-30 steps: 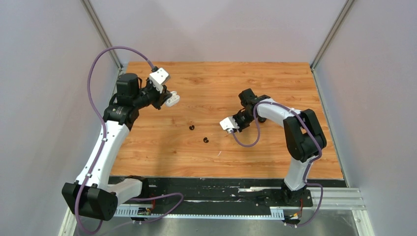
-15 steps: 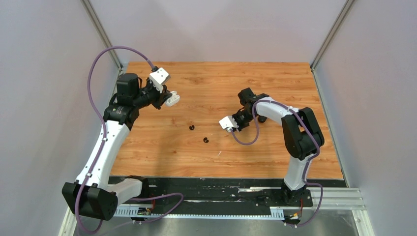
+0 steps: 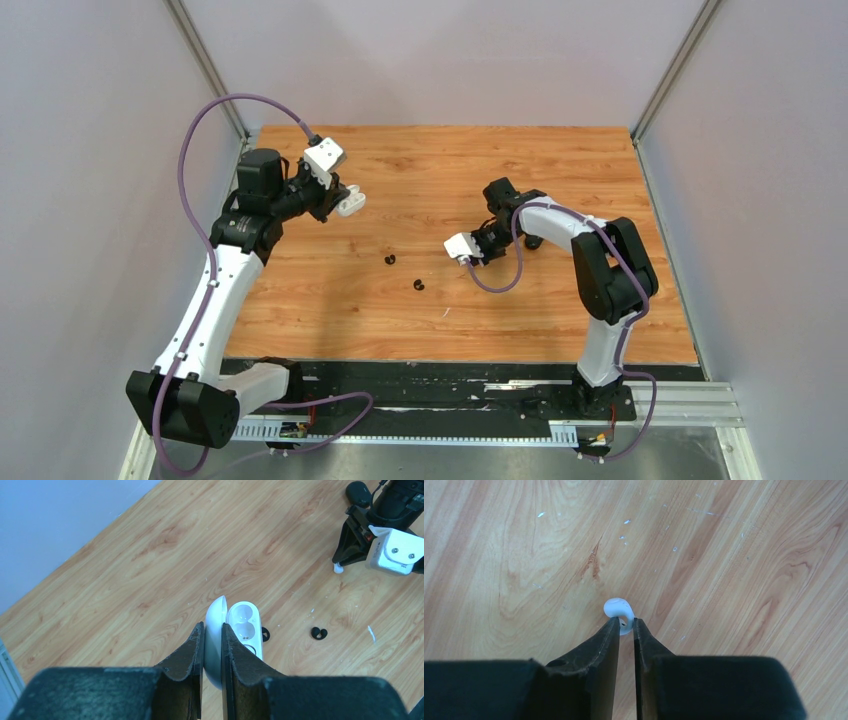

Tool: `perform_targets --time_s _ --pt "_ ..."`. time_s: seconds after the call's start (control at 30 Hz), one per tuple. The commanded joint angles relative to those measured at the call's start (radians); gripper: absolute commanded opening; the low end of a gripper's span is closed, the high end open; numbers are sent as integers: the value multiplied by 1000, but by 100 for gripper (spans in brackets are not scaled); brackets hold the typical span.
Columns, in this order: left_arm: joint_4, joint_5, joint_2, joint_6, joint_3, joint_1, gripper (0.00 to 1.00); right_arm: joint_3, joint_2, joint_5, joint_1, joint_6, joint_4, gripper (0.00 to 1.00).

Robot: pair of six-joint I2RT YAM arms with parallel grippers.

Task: Insert the wireless bluetooth earbuds into the charging case
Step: Pick up the right earbud from the center of the board.

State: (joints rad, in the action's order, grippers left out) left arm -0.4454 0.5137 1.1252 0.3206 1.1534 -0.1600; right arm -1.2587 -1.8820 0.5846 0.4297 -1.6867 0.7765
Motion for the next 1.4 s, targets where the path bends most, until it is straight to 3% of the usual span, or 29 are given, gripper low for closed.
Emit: perform_targets --time_s 0.0,0.27,0.43,0.87,1.0,1.37 --pt "37 3 -3 -2 12 6 0 -4 -15 25 6 33 -17 19" --pt "34 2 -4 0 12 5 0 2 -15 39 8 35 -9 26" --pt "32 4 -5 0 14 6 0 -4 -21 38 19 39 6 25" --pt "34 6 -7 -3 10 6 0 -35 -31 38 23 39 73 1" --pt "34 9 -8 -3 11 5 0 -59 -27 44 24 85 89 0" --pt "45 76 26 -23 7 6 0 -83 270 191 23 260 62 0"
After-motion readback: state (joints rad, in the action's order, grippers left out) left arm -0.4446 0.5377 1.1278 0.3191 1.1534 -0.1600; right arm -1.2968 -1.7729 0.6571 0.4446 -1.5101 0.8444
